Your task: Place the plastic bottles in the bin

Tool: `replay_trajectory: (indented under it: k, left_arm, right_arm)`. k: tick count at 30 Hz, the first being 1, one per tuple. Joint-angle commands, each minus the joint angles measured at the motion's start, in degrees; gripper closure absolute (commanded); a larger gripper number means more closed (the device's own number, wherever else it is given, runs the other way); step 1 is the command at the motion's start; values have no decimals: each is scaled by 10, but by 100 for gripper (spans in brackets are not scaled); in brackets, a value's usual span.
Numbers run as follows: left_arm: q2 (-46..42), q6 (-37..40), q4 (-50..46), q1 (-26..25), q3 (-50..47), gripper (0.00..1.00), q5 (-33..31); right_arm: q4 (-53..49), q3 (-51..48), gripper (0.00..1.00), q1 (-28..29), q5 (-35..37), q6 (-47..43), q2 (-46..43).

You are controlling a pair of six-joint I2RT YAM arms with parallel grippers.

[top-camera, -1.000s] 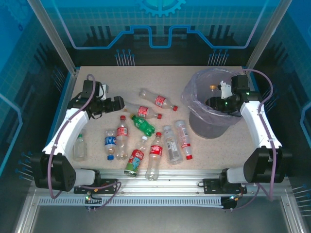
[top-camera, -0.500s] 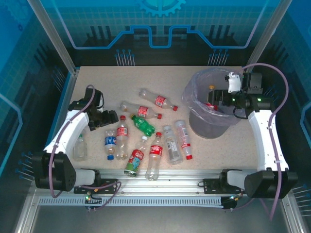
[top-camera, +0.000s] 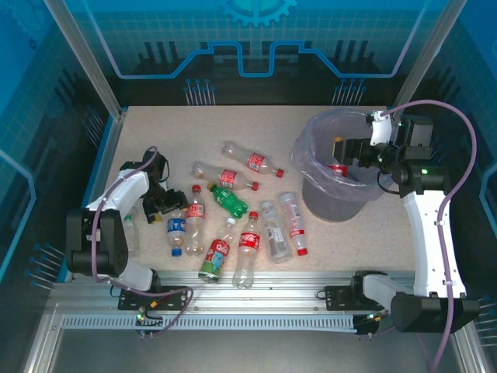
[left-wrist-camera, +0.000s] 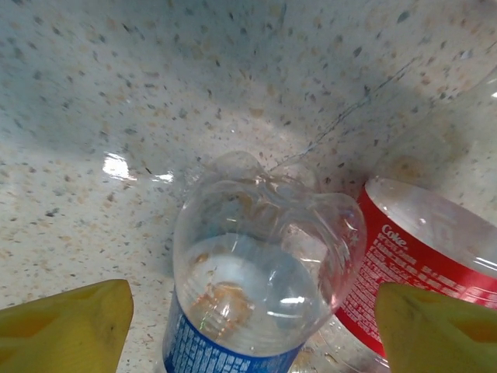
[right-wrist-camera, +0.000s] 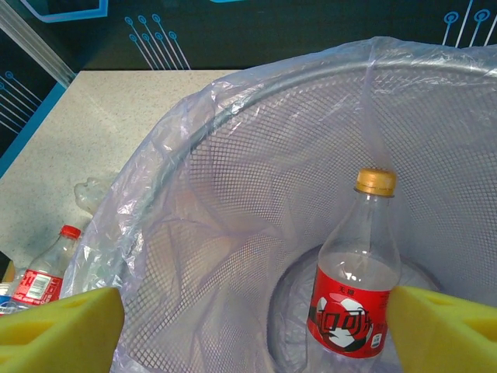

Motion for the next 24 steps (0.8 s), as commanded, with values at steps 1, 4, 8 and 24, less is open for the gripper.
replay_trajectory:
  k: [1, 4, 8, 24]
  left_arm:
    - [19, -9, 4, 5, -18, 16, 44]
    - [32, -8, 15, 5, -26, 16, 48]
    - [42, -6, 26, 5, -31, 22, 48]
    - [-31, -4, 13, 5, 49, 40, 78]
  right_arm:
    - [7, 6, 12, -7, -5, 2, -3]
    - [12, 6, 12, -7, -4, 4, -4]
    - [12, 6, 11, -7, -3, 4, -4]
    - [-27, 32, 12, -2, -44, -4, -24]
